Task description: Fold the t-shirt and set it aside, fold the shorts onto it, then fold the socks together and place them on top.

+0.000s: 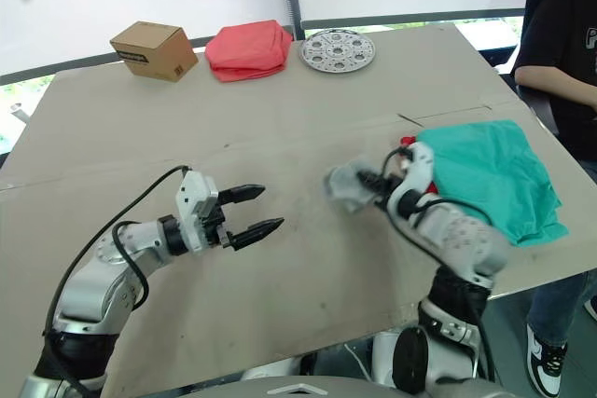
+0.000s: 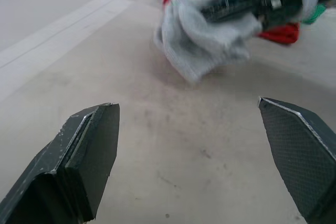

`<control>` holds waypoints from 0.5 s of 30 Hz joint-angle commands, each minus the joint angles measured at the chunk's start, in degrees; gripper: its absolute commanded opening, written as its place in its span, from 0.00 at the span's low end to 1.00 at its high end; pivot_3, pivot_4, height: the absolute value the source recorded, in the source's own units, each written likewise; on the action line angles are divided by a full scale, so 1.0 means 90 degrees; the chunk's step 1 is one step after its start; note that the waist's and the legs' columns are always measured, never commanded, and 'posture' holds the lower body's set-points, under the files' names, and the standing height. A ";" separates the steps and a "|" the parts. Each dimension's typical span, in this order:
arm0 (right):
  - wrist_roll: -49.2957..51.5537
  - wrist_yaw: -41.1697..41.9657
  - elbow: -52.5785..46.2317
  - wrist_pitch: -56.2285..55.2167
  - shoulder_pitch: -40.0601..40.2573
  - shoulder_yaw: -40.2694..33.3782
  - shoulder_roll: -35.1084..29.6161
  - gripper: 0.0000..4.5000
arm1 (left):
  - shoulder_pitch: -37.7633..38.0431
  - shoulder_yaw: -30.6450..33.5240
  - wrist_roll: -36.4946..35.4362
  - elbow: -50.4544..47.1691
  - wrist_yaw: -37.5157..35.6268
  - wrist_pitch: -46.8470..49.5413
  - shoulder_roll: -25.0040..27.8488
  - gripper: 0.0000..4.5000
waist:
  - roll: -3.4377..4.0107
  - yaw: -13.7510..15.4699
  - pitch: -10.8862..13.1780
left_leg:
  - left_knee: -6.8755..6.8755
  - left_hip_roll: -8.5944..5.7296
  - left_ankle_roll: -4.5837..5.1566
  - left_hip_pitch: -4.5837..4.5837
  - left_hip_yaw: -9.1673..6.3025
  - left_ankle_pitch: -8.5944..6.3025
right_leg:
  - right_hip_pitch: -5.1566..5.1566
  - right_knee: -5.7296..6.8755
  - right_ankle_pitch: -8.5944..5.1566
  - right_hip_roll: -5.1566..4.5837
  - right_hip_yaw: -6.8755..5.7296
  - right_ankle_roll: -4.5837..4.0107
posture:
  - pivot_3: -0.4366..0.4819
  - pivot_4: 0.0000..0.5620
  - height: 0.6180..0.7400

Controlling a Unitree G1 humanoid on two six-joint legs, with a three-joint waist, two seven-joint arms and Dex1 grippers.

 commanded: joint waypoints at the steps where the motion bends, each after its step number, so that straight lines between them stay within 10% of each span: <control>1: 0.0383 -0.0473 -0.0592 0.0704 -0.0816 -0.1623 -0.0213 0.01 | -0.0352 -0.0200 -0.0256 0.0047 -0.0282 0.0061 -0.0167 1.00 | -0.0001 -0.0002 -0.0001 | -0.0001 -0.0001 0.0000 0.0001 0.0001 0.0000 | 0.0000 -0.0001 0.0000 0.0000 0.0000 0.0000 | 0.48 0.27 1.00; 6: 0.0171 -0.1001 -0.0219 0.1043 -0.1261 -0.2957 -0.1178 0.01 | -0.0975 -0.0445 -0.0911 -0.0548 -0.0240 0.0691 -0.0546 1.00 | 0.0002 -0.0024 0.0001 | -0.0009 0.0001 0.0001 0.0001 0.0015 0.0000 | 0.0001 0.0000 -0.0001 0.0005 0.0005 -0.0001 | 0.48 0.27 1.00; 15: -0.0949 -0.1501 0.1731 -0.0401 -0.0228 -0.2635 -0.2082 0.11 | -0.1236 -0.0637 -0.1291 -0.1206 0.0006 0.1262 -0.0688 1.00 | 0.0007 -0.0079 -0.0003 | 0.0005 0.0006 0.0007 0.0004 0.0077 0.0000 | 0.0011 0.0000 -0.0001 -0.0001 0.0027 0.0001 | 0.48 0.27 1.00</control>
